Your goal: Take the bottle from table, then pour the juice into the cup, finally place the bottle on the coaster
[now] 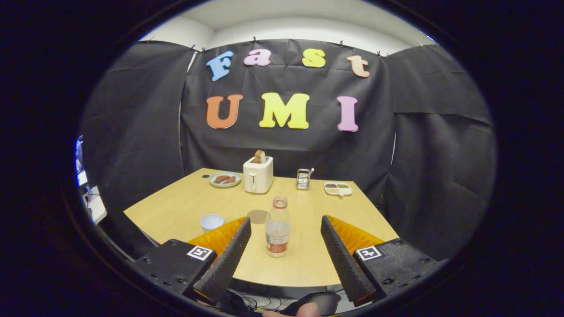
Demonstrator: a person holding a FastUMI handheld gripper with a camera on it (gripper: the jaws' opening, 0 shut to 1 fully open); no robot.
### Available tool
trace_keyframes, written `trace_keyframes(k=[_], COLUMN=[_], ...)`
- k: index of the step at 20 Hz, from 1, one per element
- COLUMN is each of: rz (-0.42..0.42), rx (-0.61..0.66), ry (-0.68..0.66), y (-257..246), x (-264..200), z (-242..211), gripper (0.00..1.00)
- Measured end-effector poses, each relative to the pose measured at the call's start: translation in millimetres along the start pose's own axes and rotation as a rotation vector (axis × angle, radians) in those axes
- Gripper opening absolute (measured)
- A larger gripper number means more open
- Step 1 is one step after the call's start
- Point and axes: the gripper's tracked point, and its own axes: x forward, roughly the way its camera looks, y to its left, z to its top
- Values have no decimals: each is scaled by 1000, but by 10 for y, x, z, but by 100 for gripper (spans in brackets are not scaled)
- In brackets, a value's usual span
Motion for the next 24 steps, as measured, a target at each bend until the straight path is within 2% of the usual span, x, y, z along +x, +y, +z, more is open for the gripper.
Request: trace_keyframes(k=[5, 11, 15, 24], rz=[24, 43, 39, 102], rx=[12, -30, -22, 56], ry=[68, 144, 165, 199], y=[97, 219, 195, 307], x=[259, 746, 1073, 1750], z=[-374, -792, -952, -1130], gripper=[100, 100, 100, 100])
